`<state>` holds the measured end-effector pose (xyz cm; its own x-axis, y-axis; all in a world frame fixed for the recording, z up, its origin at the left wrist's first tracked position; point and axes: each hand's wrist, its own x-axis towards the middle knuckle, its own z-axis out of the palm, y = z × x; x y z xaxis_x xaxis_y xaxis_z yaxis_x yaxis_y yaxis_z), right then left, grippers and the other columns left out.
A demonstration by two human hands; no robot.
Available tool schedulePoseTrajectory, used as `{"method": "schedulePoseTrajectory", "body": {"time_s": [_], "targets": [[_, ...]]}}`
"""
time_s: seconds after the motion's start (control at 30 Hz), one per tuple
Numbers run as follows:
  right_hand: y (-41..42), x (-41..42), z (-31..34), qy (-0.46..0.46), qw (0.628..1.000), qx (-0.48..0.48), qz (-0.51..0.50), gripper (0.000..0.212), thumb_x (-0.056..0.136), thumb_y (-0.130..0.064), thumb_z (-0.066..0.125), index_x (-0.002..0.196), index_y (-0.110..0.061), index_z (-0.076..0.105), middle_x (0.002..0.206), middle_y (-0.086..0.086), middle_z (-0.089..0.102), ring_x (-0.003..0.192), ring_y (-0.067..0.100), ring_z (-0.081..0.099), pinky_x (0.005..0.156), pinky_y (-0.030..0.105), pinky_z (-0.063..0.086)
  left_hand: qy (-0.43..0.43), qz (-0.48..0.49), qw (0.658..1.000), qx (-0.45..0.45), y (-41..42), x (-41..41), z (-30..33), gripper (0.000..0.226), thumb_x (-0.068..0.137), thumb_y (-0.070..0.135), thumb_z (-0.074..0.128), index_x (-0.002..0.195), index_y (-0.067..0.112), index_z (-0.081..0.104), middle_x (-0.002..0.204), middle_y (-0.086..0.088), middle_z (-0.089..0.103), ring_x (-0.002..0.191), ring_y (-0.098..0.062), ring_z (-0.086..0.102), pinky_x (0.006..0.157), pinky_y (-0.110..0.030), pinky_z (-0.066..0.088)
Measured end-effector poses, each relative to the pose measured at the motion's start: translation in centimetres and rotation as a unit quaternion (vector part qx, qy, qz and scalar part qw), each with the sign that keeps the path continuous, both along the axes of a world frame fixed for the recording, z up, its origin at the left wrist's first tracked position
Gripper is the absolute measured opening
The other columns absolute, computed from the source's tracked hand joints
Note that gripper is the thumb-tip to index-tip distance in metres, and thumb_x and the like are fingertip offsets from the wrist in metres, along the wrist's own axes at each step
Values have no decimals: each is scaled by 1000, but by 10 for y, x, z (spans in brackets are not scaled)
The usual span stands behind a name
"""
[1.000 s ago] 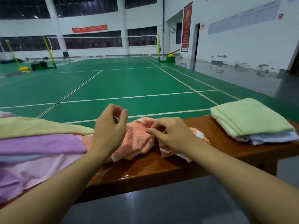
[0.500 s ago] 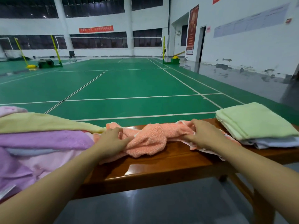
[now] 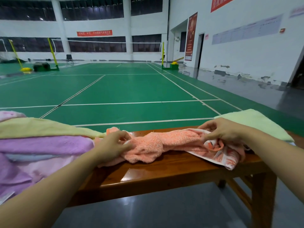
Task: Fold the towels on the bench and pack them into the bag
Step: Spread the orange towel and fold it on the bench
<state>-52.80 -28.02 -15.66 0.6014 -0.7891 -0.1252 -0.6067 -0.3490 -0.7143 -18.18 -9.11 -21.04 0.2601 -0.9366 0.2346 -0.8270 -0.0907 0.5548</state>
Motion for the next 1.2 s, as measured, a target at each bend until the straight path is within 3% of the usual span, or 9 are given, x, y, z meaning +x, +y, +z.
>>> {"method": "schedulePoseTrajectory", "body": {"time_s": [0.27,0.43,0.53,0.67,0.77,0.9,1.03,1.13,1.2], "targets": [[-7,-2,25,-14,983,-131,-132,22,75,-38,86,83,-19,80,78,-1,76,72,22,69,62,29,50,60,130,985,-94,-6,27,44,23,79,44,84,79,22,75,70,6,70,66,-14,62,64,-31,48],[-31,9,51,-80,969,-11,-232,18,91,-18,75,87,-1,72,64,12,52,38,12,23,38,19,24,123,130,980,-86,-5,34,80,27,81,37,83,82,11,75,74,-4,68,61,-15,53,46,-23,45],[-37,19,72,-138,955,69,-254,31,100,-9,62,70,0,56,57,11,51,43,16,40,52,28,57,312,108,937,-116,-6,30,97,29,88,22,77,98,-5,70,96,-18,64,78,-18,61,49,-24,57],[-24,35,102,-314,895,162,-271,19,103,7,43,86,8,51,106,15,51,67,18,62,49,21,56,467,99,867,-139,-11,12,118,29,99,20,64,109,-8,63,109,-18,59,94,-26,63,62,-43,63],[-20,44,113,-392,847,222,-283,24,104,10,32,87,6,49,98,14,47,45,18,66,57,19,57,433,106,883,-148,-16,2,128,26,102,30,59,98,4,62,96,-17,57,88,-27,58,81,-49,60],[-25,52,114,-484,778,184,-356,30,98,19,25,88,-1,45,87,9,37,54,14,45,79,28,59,308,126,923,-194,-20,-3,134,38,101,41,57,72,18,48,60,-1,40,57,-19,40,63,-41,40],[-16,55,107,-358,838,41,-410,22,92,6,41,78,-10,45,73,5,45,57,19,45,47,30,53,180,182,942,-218,-20,-7,139,32,102,44,53,94,12,53,80,-1,51,73,-20,47,67,-33,35],[-8,50,102,-163,890,-216,-367,24,103,-24,51,83,-14,60,80,6,59,77,29,55,76,40,49,137,204,942,-229,-15,-2,144,37,103,42,51,113,7,52,106,-10,56,93,-25,52,79,-34,37],[-2,43,98,-139,891,-284,-325,27,106,-30,47,88,-15,60,81,3,58,80,27,54,78,38,43,108,206,945,-228,-11,5,147,37,102,43,52,113,7,51,113,-13,55,100,-29,53,85,-38,41]]}}
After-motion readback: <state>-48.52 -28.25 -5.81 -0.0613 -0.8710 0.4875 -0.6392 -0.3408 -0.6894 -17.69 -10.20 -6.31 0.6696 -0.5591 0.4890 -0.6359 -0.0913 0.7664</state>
